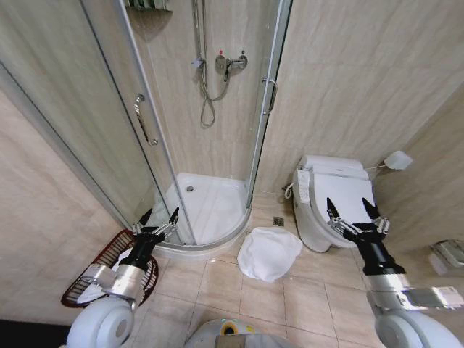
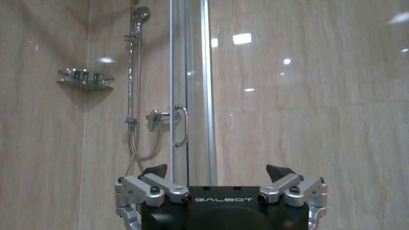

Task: Discard the used towel into the hamper.

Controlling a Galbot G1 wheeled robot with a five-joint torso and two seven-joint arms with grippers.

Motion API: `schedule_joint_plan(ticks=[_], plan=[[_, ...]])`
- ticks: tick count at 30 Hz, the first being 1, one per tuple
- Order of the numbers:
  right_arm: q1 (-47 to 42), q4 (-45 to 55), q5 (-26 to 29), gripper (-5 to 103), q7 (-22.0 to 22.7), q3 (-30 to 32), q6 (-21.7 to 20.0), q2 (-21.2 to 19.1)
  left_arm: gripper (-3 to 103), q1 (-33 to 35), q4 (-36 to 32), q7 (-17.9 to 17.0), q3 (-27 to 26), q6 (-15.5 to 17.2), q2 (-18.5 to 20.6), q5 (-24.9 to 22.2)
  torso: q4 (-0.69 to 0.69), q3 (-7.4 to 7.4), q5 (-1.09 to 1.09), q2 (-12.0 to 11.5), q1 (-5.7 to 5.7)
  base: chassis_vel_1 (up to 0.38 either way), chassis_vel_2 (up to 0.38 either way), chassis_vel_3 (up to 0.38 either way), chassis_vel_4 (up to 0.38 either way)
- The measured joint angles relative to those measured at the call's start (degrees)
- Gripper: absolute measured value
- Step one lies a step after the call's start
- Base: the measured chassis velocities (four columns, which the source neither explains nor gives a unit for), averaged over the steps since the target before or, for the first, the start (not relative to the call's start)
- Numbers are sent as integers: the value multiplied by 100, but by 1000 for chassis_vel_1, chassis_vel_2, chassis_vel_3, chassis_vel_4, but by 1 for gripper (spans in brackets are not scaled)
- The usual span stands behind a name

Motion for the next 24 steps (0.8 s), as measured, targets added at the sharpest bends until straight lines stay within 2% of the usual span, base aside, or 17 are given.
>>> schedule_joint_plan(ticks=[24], plan=[[0,0,0,100,0,0,0,0,100,0,0,0,0,0,0,0,1,-343,0,-647,-299,-21,-20,20,19]])
